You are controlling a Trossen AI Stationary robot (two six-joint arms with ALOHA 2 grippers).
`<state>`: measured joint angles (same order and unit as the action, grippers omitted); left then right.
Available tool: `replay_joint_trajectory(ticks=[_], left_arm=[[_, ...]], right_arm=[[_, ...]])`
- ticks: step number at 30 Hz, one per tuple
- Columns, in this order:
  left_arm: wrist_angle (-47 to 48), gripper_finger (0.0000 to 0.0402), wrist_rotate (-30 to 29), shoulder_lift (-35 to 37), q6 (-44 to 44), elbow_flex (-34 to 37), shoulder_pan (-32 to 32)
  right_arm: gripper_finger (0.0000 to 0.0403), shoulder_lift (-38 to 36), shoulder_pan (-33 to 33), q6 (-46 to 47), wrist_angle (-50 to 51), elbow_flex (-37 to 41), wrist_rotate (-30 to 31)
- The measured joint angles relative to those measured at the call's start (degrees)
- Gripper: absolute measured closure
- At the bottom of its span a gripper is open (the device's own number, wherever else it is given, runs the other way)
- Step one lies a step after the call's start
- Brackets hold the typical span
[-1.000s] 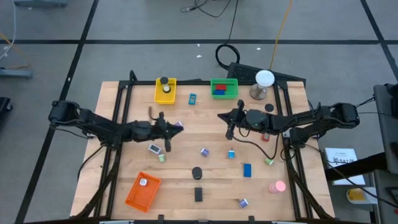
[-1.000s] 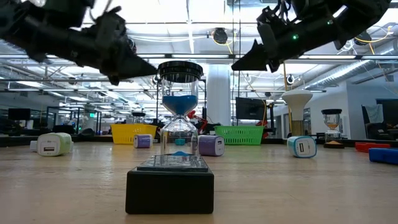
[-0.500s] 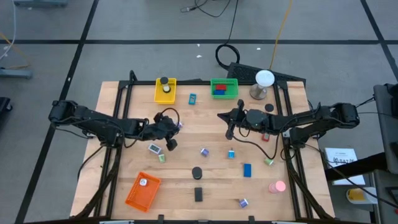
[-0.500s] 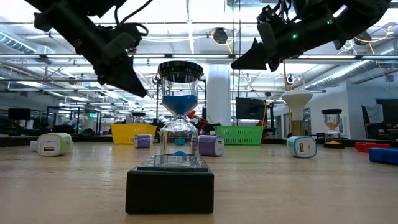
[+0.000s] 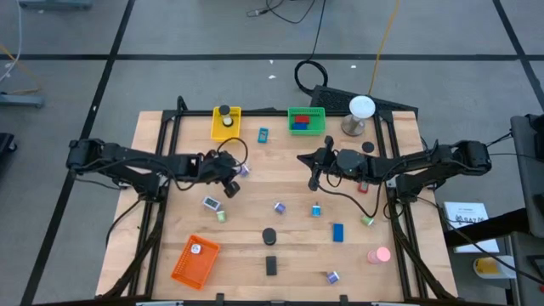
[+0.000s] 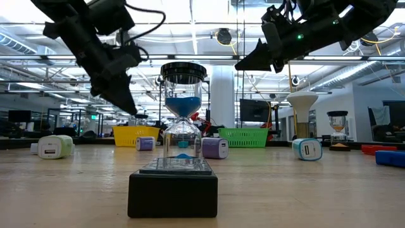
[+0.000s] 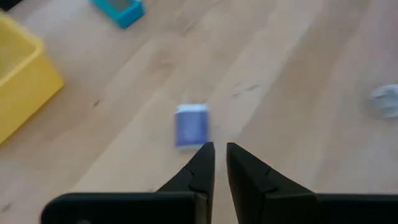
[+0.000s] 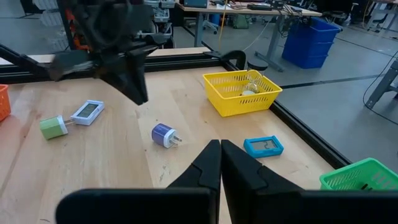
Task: Pick & Place Office items
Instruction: Put the top purple charger adapter into the orange bin
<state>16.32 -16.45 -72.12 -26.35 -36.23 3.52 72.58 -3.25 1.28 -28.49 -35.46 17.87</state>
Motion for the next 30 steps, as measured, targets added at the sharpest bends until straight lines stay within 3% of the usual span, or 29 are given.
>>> replay_joint_trajectory(ticks=[15, 21, 30], left_arm=[[0.63, 0.0168, 0.04, 0.0, 5.27, 0.0, 5.34], [-2.2, 0.0147, 0.09, -1.54, 5.68, 0.02, 6.04], [-8.73, 0.0146, -1.25, -11.55, 5.68, 0.07, 6.27]], right_arm=[[0.0399, 0.0, 0.0, 0.02, 0.02, -0.02, -0.03], [0.0399, 0.0, 0.0, 0.02, 0.02, -0.02, -0.14], [0.0399, 0.02, -0.02, 0.63, 0.07, -0.02, -0.14]])
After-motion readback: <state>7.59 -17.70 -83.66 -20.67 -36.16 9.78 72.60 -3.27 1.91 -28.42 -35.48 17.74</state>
